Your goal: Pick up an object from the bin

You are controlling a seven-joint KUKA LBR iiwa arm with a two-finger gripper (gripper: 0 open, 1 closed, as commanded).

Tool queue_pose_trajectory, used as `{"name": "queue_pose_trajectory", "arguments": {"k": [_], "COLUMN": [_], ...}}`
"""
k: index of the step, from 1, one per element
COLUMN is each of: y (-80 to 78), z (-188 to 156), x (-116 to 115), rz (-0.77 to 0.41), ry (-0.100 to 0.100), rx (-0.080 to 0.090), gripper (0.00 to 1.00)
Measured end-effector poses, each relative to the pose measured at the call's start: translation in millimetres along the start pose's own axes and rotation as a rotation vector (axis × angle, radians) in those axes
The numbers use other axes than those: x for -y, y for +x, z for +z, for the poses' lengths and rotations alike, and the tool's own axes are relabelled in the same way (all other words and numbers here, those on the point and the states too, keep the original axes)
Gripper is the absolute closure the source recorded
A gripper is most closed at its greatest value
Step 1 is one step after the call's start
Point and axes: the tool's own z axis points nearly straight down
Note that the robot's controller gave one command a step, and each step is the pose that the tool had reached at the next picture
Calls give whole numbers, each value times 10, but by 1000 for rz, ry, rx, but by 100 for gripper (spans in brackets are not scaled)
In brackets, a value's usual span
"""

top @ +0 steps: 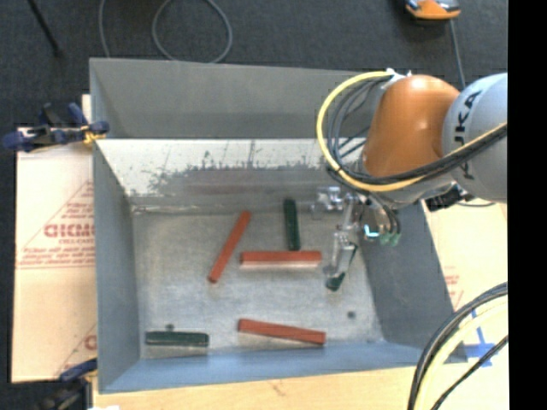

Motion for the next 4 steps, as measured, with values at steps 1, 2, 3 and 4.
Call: {"name": "queue_pose_trajectory", "arguments": {"k": [1,2,3,4], "y": [-329,-329,-231,-698], "z": [1086,1041,-57,-1243], "x": [-388,-374,-665,-399], "rz": [-48,-47,-70,-57], "ry": [-1,0,0,2], "rx": [2,1,14,19], "gripper": [0,100,100,100]}}
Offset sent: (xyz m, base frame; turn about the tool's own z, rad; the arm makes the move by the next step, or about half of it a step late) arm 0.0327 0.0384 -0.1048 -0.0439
